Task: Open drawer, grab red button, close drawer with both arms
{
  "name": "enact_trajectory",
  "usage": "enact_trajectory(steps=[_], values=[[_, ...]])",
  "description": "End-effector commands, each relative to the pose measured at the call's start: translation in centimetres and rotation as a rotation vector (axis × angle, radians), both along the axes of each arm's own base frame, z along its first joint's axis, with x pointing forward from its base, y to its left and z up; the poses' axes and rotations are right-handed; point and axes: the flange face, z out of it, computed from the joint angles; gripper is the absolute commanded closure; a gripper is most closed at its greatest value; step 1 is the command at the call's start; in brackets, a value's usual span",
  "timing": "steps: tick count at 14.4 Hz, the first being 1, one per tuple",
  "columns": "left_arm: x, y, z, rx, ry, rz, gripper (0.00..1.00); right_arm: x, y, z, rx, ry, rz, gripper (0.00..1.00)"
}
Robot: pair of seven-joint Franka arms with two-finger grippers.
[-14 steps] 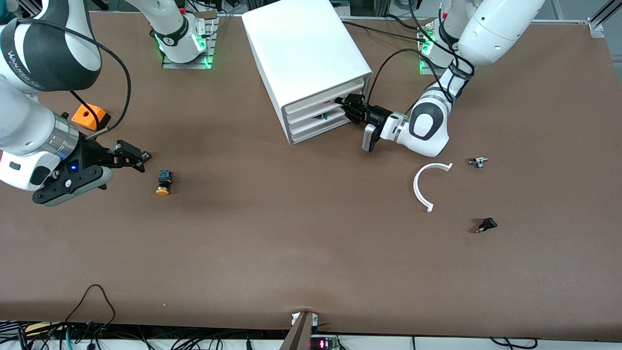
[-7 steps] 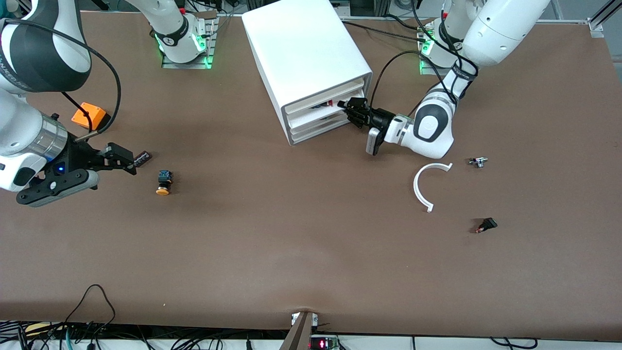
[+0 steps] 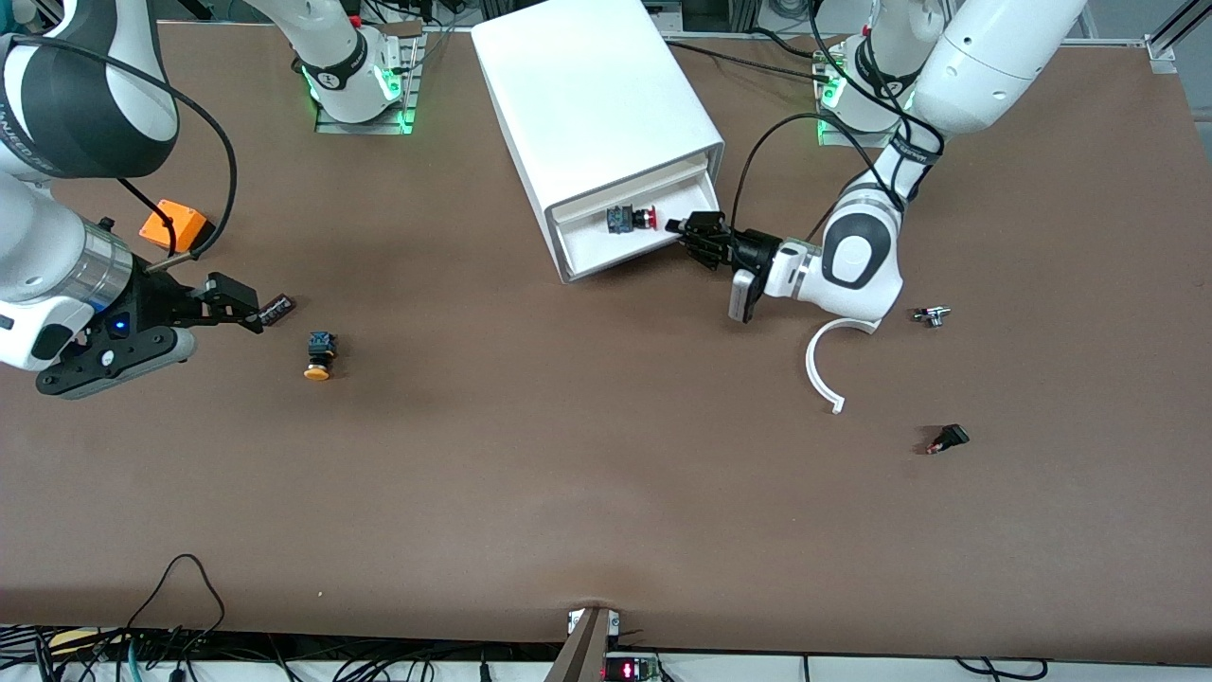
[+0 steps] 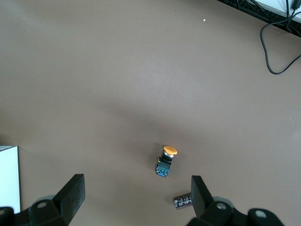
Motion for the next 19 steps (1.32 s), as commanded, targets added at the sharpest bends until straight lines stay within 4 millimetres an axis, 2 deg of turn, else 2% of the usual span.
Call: enact_trajectory(steps=[1,4,6,11,13,14,15,16,19], values=[[2.3,1.4,0.1,-0.003,-0.008,0.054,1.00,0.2,0.8,0.6,-0.005,-0.010,0.028,0.00],[3.9,2.7,0.2,0.006,-0.027,0.081,1.00,0.3,1.1,0.7,-0.004,-0.024,0.064,0.00],[5.0,3.8,0.1,0.018,-0.041,0.093,1.00,0.2,2.3,0.6,-0.003,-0.023,0.088,0.00],[5.9,4.6,-0.2,0.027,-0.054,0.091,1.00,0.5,8.8,-0.5,-0.002,-0.097,0.202,0.00],[6.0,4.7,-0.7,0.029,-0.050,0.094,1.00,0.9,11.4,-2.0,-0.002,-0.123,0.332,0.00],[6.1,4.8,-0.6,0.029,-0.051,0.096,0.83,1.1,12.8,-2.3,-0.007,-0.141,0.389,0.00],[6.2,4.8,-0.5,0.028,-0.054,0.097,0.45,1.1,14.3,-2.4,-0.006,-0.149,0.408,0.00],[6.3,5.1,-0.6,0.026,-0.054,0.101,0.00,0.8,15.7,-2.7,-0.005,-0.149,0.422,0.00],[6.7,5.9,-0.1,0.025,-0.058,0.114,0.00,-0.4,20.3,-3.3,-0.007,-0.157,0.524,0.00]])
